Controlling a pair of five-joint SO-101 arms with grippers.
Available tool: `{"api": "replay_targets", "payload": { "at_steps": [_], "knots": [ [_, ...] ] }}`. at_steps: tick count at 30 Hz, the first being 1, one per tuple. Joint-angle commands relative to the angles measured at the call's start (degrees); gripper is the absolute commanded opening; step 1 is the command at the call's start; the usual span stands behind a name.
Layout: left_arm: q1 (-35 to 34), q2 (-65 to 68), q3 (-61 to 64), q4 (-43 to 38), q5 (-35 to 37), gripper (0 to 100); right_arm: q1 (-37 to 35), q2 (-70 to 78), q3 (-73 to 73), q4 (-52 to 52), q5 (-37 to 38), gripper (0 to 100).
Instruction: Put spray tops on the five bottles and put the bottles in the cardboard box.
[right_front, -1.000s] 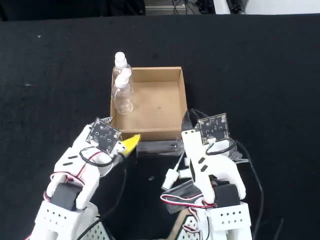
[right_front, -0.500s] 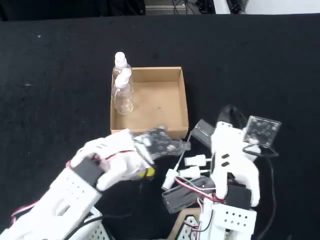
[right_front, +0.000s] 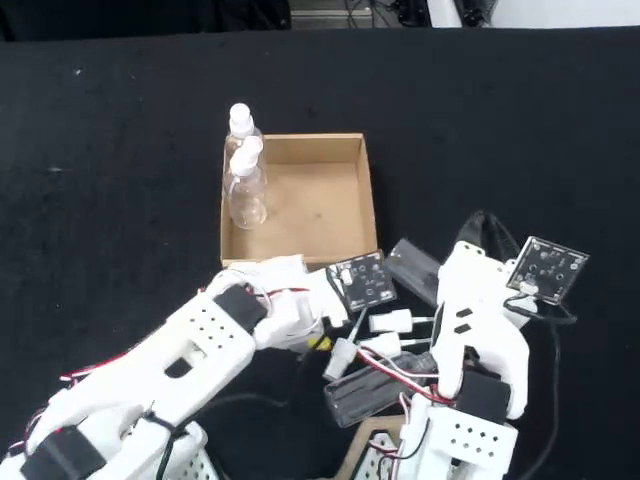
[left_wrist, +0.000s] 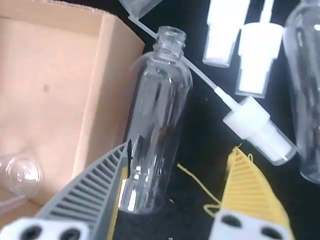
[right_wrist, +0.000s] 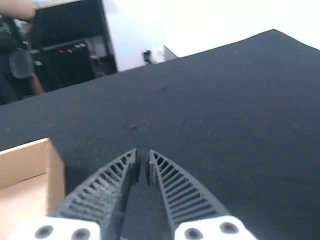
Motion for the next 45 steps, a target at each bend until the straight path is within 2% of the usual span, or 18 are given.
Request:
{"api": "replay_targets", "payload": {
  "at_steps": [1,7,19,25,34,40,45],
  "knots": [
    [0.1,1.8,-3.9,-2.5,-0.2,25,2.1,-1.1,-3.6,-1.5,-1.7,1.2],
    [-2.1,7.9,-8.4,-2.5,-0.4,25,2.0,-1.1,-3.6,-1.5,-1.7,1.2],
    [-0.7,21.6,-16.0,-2.5,-0.5,25,2.0,-1.1,-3.6,-1.5,-1.7,1.2],
    [-0.7,22.2,-15.3,-1.8,-0.5,25,2.0,-1.1,-3.6,-1.5,-1.7,1.2],
    [0.6,22.2,-15.9,4.8,-0.3,24,2.0,-1.1,-3.6,-1.6,-1.7,1.2],
    [0.7,22.2,-16.0,8.2,-0.5,8,2.0,-1.1,-3.6,-1.6,-1.7,1.2],
    [-0.7,17.0,-16.0,16.9,-0.6,6,2.0,-1.1,-3.6,-1.6,-1.7,1.2]
  ]
}}
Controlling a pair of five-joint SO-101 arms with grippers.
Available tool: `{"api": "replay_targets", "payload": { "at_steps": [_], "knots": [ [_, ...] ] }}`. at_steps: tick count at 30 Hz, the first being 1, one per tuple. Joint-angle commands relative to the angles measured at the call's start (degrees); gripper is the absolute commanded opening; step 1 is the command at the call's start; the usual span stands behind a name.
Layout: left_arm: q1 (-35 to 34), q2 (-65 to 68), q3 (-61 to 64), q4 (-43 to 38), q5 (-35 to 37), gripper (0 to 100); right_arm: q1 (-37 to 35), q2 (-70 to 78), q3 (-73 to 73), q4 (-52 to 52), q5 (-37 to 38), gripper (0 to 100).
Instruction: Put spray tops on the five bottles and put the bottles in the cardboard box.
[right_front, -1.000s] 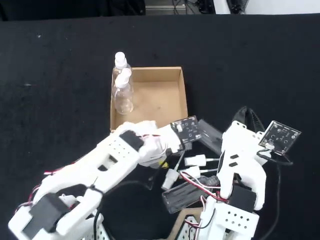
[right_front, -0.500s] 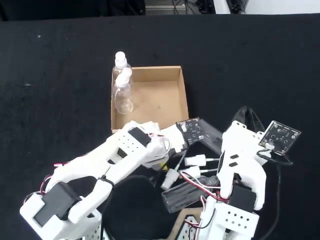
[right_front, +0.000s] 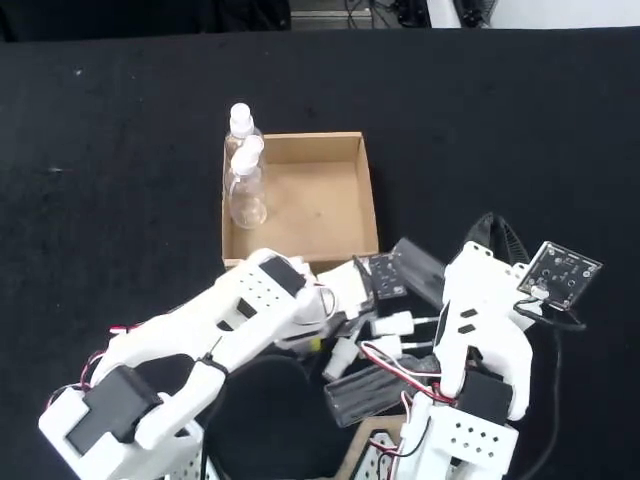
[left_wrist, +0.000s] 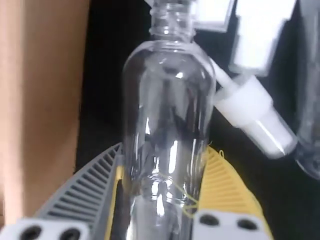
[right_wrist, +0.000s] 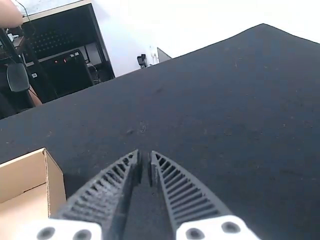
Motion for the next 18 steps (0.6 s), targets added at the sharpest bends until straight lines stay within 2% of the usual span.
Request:
{"api": "replay_targets", "payload": {
  "at_steps": [1,9,15,18],
  "knots": [
    [-1.8,-7.3,-2.8,8.1,-1.1,6,1.1,-1.1,-3.6,-1.6,-0.4,1.2],
    [-15.5,-29.5,-2.8,21.6,-7.3,6,1.1,-1.1,-3.6,-1.6,-0.4,1.2],
    [-31.0,-36.4,-2.8,35.8,-16.5,6,-0.7,-1.1,-3.6,-1.5,-0.4,1.2],
    [-41.6,-36.4,-2.8,38.9,-22.8,6,-2.5,-1.1,-3.5,-1.1,-0.3,1.2]
  ]
}}
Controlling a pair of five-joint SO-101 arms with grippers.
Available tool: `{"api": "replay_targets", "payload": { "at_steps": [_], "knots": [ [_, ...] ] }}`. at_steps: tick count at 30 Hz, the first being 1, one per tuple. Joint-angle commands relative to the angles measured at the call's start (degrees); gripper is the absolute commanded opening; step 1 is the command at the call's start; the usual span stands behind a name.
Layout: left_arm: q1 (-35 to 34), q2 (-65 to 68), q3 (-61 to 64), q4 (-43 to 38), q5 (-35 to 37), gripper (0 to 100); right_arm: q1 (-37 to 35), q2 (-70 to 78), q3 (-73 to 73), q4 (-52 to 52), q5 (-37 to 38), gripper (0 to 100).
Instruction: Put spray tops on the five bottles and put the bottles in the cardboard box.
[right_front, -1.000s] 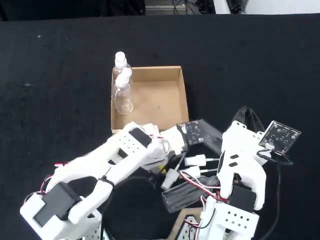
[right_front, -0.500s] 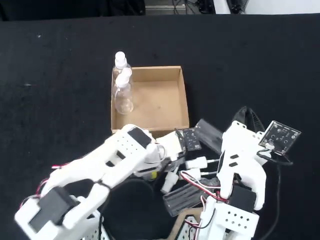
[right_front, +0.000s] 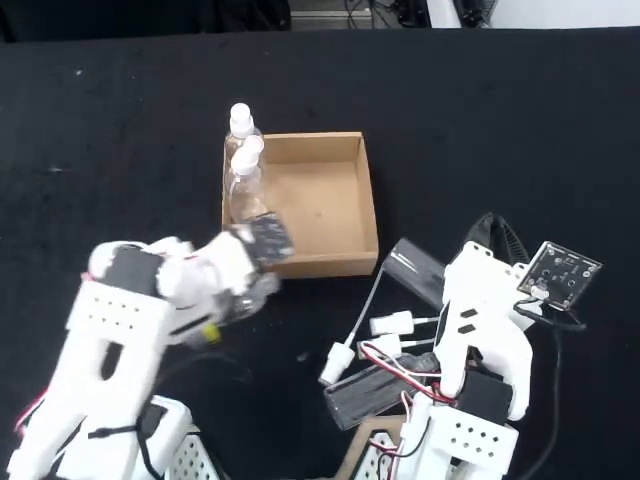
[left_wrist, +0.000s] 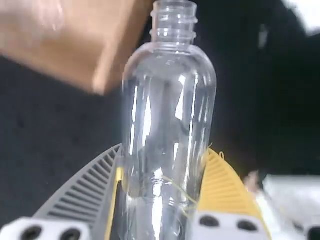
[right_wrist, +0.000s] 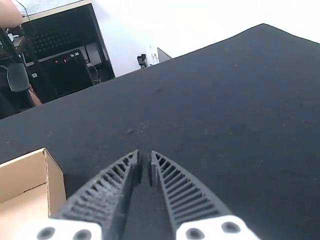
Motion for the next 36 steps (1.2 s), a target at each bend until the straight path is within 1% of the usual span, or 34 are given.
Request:
{"api": "replay_targets", "payload": {
  "at_steps": [1,4,6,8,10,12,14,16,19,22,25,29,32,36],
  "knots": [
    [-17.1,-2.2,-2.3,4.3,-9.1,6,-2.3,-1.1,-3.5,-1.1,-0.3,1.2],
    [-28.9,-2.1,-1.9,3.8,-14.9,6,-2.4,-1.1,-3.4,-1.1,-0.3,1.2],
    [-35.5,-2.1,-1.1,3.4,-19.2,6,-2.5,-1.1,-3.4,-1.1,-0.3,1.2],
    [-40.6,-2.1,1.6,0.8,-22.2,6,-2.5,-1.1,-3.3,-1.1,-0.3,1.2],
    [-45.1,-2.1,6.9,-6.0,-23.2,6,-2.5,-1.1,-3.3,-1.1,-0.3,1.2],
    [-49.4,-2.1,13.3,-14.9,-23.3,6,-2.5,-1.1,-3.3,-1.0,-0.3,1.2],
    [-52.8,-2.1,18.0,-21.8,-23.2,9,-2.5,-1.1,-3.6,0.2,-0.3,1.2],
    [-55.3,-2.1,19.4,-23.6,-22.2,15,-3.6,-1.1,-3.6,0.7,-0.3,1.2],
    [-58.2,-2.1,19.0,-24.0,-20.3,21,-6.5,-1.1,-3.6,1.0,0.6,1.2],
    [-59.4,-2.1,19.5,-24.0,-20.3,21,-9.1,-1.1,-3.1,1.1,3.4,1.2],
    [-59.3,-2.1,19.1,-23.6,-20.4,22,-9.9,-1.1,-3.6,2.9,4.1,1.2],
    [-59.4,-2.1,17.9,-22.5,-19.9,30,-10.0,-1.1,-3.6,3.1,4.1,1.2],
    [-58.9,-2.1,15.9,-19.8,-20.4,29,-10.0,-1.1,-3.6,3.1,4.1,1.2],
    [-56.0,-2.0,14.3,-19.2,-20.5,29,-10.0,-1.1,-3.5,3.0,4.1,1.2]
  ]
}}
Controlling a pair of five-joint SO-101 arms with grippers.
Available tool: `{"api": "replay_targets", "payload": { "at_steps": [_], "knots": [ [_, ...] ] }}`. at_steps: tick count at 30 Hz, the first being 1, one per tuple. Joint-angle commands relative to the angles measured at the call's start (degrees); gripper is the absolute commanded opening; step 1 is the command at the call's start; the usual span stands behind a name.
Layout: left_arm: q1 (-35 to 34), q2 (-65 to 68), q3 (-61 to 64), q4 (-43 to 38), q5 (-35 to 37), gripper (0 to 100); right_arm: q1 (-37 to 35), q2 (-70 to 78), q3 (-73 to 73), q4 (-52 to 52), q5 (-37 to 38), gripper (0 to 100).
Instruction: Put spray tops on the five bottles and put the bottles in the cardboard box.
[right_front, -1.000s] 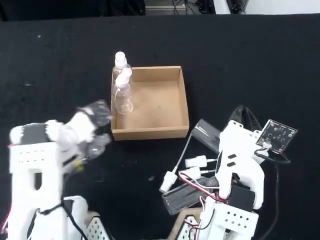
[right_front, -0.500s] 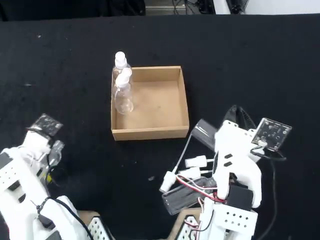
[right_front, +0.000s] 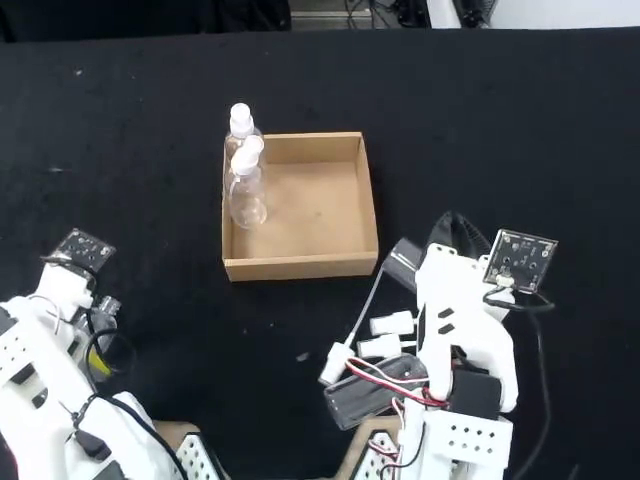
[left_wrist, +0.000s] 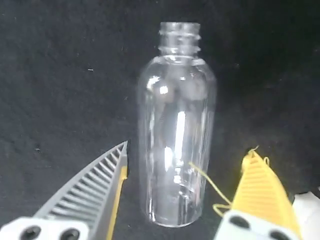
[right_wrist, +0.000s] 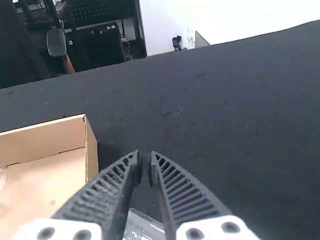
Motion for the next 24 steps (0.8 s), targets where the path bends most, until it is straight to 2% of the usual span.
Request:
{"api": "replay_targets", "payload": {
  "at_steps": [1,5,13,19,24],
  "knots": [
    [3.8,-1.0,-3.8,0.9,0.0,29,-1.0,-1.1,-3.5,0.2,0.4,1.2],
    [6.3,2.7,-5.8,0.5,0.5,29,-1.0,-1.1,-3.5,0.3,0.4,1.2],
    [6.6,16.3,-12.4,0.4,0.1,29,-1.0,-1.1,-3.6,0.2,0.4,1.2],
    [6.8,20.0,-12.2,-4.3,-0.1,24,-1.0,-1.1,-3.6,0.3,0.4,1.2],
    [7.0,22.4,-12.3,-5.2,0.0,23,-1.0,-1.1,-3.6,0.4,0.4,1.2]
  ]
}}
